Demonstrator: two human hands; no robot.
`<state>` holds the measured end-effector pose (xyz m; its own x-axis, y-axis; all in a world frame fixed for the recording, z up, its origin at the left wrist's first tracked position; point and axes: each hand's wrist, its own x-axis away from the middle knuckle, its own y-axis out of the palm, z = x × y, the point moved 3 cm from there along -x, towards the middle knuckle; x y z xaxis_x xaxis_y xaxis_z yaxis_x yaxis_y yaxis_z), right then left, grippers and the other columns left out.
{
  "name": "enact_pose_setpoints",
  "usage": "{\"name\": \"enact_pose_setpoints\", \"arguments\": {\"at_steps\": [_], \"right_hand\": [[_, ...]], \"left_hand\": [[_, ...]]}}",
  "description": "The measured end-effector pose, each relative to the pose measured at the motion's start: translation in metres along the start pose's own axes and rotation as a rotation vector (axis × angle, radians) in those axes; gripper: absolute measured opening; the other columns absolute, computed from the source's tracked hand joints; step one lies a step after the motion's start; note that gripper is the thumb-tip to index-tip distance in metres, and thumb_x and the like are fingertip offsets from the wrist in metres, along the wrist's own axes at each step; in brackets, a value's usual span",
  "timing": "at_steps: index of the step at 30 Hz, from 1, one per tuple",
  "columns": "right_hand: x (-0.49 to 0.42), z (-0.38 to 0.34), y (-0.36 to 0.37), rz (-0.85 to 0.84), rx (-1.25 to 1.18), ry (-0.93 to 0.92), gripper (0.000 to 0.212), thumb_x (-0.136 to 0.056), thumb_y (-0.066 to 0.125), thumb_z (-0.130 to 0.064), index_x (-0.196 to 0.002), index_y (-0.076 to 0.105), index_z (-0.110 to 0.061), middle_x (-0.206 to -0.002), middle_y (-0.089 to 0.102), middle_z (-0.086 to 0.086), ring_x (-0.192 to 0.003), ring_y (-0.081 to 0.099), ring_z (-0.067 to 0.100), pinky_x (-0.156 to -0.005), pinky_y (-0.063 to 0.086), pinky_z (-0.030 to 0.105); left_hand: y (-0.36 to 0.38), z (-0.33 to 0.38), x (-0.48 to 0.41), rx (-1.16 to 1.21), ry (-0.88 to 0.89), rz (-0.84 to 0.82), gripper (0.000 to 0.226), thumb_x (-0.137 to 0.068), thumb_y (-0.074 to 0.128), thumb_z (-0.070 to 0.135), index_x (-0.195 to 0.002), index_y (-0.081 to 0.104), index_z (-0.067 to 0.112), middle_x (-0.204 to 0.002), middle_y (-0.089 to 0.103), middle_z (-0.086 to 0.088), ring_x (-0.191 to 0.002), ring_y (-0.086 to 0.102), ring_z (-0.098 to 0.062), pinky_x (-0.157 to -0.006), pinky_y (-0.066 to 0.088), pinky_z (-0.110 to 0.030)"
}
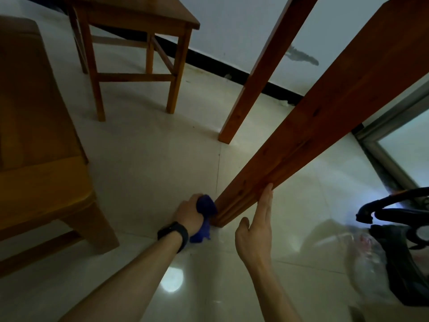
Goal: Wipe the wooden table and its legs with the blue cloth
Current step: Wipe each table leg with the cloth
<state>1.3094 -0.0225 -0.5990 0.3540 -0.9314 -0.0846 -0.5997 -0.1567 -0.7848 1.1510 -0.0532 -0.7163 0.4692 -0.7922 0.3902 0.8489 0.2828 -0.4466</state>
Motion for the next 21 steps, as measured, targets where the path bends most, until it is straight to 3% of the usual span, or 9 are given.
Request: {"name": "enact_pose_setpoints", "arguments": {"at_steps": [3, 5, 8, 9, 12, 14, 17, 20, 21], "right_hand": [[0.003, 0.003, 0.008, -0.033, -0.024, 0.024, 0.101, -0.097, 0.049, -0.006, -0.143, -0.028, -0.051, -0.162, -0.018, -0.018, -0.14, 0.036, 0.017, -0.08, 0.031, -0.005], [0.005, 0.006, 0.014, -0.046, -0.042, 0.02, 0.103, -0.096, 0.053, -0.007, -0.143, -0.026, -0.053, -0.16, -0.02, -0.021, -0.14, 0.038, 0.015, -0.085, 0.033, 0.001], [0.01, 0.015, 0.023, -0.127, -0.041, 0.037, 0.099, -0.096, 0.053, -0.006, -0.147, -0.019, -0.052, -0.16, -0.019, -0.022, -0.137, 0.04, 0.011, -0.079, 0.039, -0.002], [0.014, 0.018, 0.025, -0.165, -0.044, 0.044, 0.094, -0.098, 0.051, -0.009, -0.148, -0.015, -0.053, -0.163, -0.008, -0.018, -0.137, 0.04, 0.012, -0.088, 0.04, 0.003], [0.031, 0.03, 0.033, -0.31, -0.091, 0.143, 0.07, -0.102, 0.047, -0.025, -0.152, 0.003, -0.047, -0.154, 0.037, -0.008, -0.132, 0.047, 0.013, -0.101, 0.041, 0.021], [0.044, 0.038, 0.042, -0.34, -0.189, 0.27, 0.066, -0.101, 0.048, -0.042, -0.155, 0.011, -0.036, -0.151, 0.042, -0.006, -0.128, 0.05, 0.012, -0.095, 0.041, 0.018], [0.057, 0.043, 0.053, -0.314, -0.556, 0.516, 0.078, -0.092, 0.058, -0.053, -0.155, 0.017, -0.03, -0.138, 0.052, -0.002, -0.113, 0.059, 0.012, -0.095, 0.049, 0.027], [0.065, 0.029, 0.041, -0.32, -0.795, 0.632, 0.042, -0.093, 0.064, -0.039, -0.126, 0.057, -0.015, -0.114, 0.069, 0.008, -0.098, 0.068, 0.017, -0.09, 0.057, 0.041], [0.072, 0.019, 0.035, -0.345, -0.803, 0.678, 0.036, -0.094, 0.064, -0.037, -0.116, 0.06, -0.008, -0.106, 0.07, 0.013, -0.09, 0.068, 0.02, -0.086, 0.056, 0.045]], "left_hand": [[-0.008, 0.051, -0.006, 0.252, 0.154, 0.225, 0.031, -0.103, 0.044, 0.023, -0.132, 0.046, 0.034, -0.115, 0.061, 0.008, -0.093, 0.058, -0.006, -0.078, 0.042, -0.019], [0.002, 0.07, -0.006, 0.253, 0.23, 0.255, 0.023, -0.104, 0.04, 0.038, -0.126, 0.047, 0.036, -0.107, 0.059, 0.013, -0.088, 0.057, 0.001, -0.075, 0.04, -0.013], [0.038, 0.036, -0.008, -0.011, 0.129, 0.06, 0.032, -0.102, 0.039, 0.053, -0.129, 0.046, 0.036, -0.1, 0.058, 0.014, -0.077, 0.055, 0.001, -0.068, 0.045, -0.018], [0.041, 0.02, -0.005, -0.081, 0.104, -0.037, 0.03, -0.102, 0.044, 0.047, -0.13, 0.047, 0.036, -0.101, 0.061, 0.012, -0.078, 0.057, -0.002, -0.074, 0.05, -0.023], [0.033, -0.005, 0.017, 0.071, 0.064, -0.321, 0.03, -0.103, 0.047, 0.026, -0.13, 0.056, 0.035, -0.114, 0.063, 0.014, -0.098, 0.061, -0.008, -0.093, 0.05, -0.031], [0.023, -0.002, 0.033, 0.106, 0.057, -0.489, 0.043, -0.1, 0.048, 0.013, -0.138, 0.052, 0.032, -0.125, 0.058, 0.011, -0.108, 0.059, -0.011, -0.094, 0.049, -0.029], [0.012, 0.01, 0.046, 0.103, 0.031, -0.544, 0.051, -0.092, 0.056, 0.005, -0.139, 0.051, 0.024, -0.127, 0.063, -0.003, -0.111, 0.063, -0.019, -0.1, 0.052, -0.042], [-0.011, 0.019, 0.073, 0.055, -0.074, -0.555, 0.048, -0.089, 0.061, 0.0, -0.134, 0.051, 0.013, -0.118, 0.066, -0.009, -0.105, 0.066, -0.024, -0.092, 0.055, -0.04], [-0.024, 0.023, 0.087, 0.017, -0.118, -0.558, 0.046, -0.09, 0.061, 0.0, -0.132, 0.05, 0.011, -0.117, 0.066, -0.009, -0.102, 0.066, -0.024, -0.086, 0.056, -0.036]]}}
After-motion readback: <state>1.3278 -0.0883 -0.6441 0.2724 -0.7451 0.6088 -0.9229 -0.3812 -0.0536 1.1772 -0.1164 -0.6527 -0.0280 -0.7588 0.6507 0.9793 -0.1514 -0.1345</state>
